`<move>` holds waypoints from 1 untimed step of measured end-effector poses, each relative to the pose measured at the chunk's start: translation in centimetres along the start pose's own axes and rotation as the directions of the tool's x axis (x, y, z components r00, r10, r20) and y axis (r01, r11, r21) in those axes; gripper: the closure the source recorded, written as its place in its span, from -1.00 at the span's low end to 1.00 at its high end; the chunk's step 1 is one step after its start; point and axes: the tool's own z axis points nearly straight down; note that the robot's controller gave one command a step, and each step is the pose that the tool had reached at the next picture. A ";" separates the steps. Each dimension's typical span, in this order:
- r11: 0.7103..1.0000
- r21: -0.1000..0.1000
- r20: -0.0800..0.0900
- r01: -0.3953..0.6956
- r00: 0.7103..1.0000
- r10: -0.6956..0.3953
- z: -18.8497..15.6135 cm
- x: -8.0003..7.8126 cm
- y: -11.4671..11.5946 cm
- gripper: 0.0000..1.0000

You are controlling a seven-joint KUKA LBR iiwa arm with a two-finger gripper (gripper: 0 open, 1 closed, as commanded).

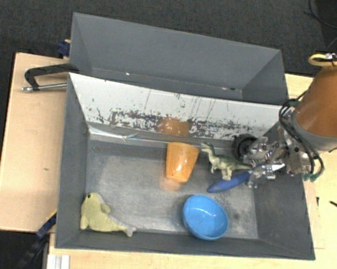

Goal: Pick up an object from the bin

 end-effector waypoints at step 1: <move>0.999 0.000 0.002 0.034 0.999 -0.034 -12.6 -1.8 0.1 1.00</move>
Offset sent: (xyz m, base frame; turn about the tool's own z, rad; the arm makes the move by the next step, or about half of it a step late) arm 0.0139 0.0023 0.1211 -0.0349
